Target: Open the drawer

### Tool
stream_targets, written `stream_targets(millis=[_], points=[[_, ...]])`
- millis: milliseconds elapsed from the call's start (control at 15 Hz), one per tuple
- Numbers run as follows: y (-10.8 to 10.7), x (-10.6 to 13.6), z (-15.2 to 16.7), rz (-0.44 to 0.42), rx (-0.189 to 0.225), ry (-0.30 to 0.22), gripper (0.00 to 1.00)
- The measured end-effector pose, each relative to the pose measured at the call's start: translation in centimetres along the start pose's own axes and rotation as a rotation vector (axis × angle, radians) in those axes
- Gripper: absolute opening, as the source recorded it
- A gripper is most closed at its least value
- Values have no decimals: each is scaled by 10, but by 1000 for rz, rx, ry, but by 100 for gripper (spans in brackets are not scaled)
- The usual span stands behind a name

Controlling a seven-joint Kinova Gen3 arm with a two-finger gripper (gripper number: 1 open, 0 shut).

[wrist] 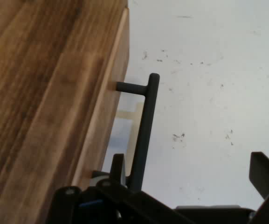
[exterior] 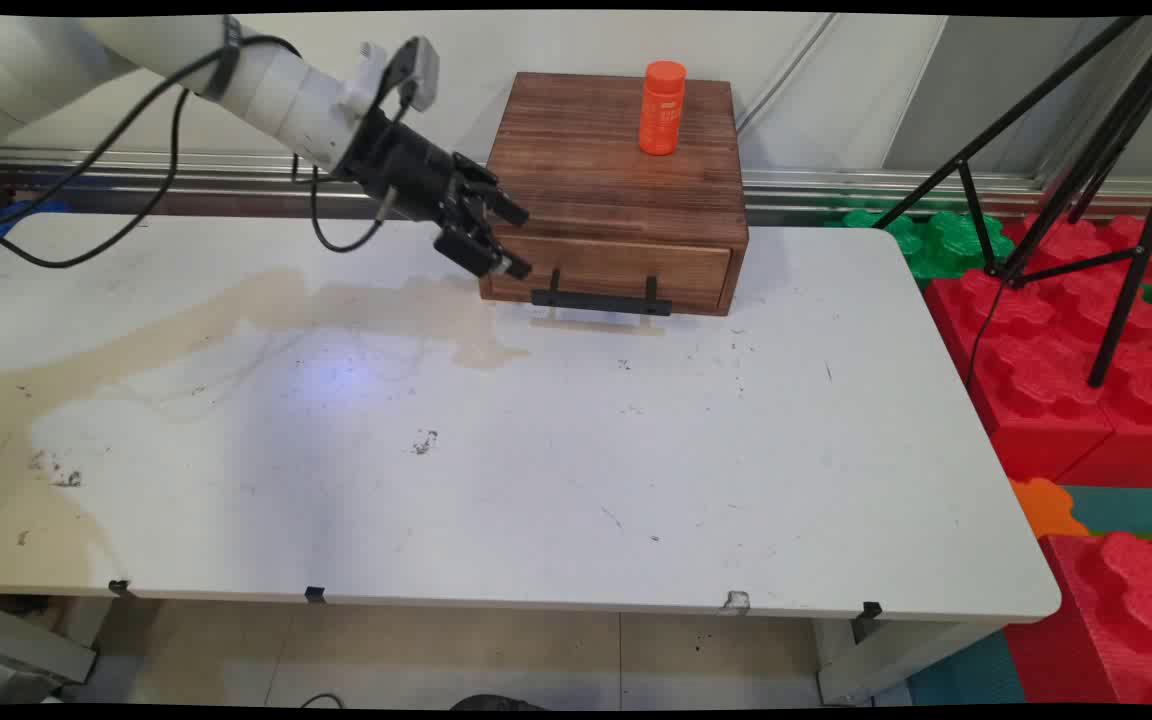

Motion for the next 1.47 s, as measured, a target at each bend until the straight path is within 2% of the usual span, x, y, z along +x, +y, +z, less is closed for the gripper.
stream_targets(millis=[333, 667, 1000, 1467], points=[[7, 5, 32, 23, -12, -36, 100], [7, 10, 62, 94, -9, -85, 100], [7, 12, 85, 177, -4, -126, 100], [14, 12, 110, 222, -5, -174, 100]])
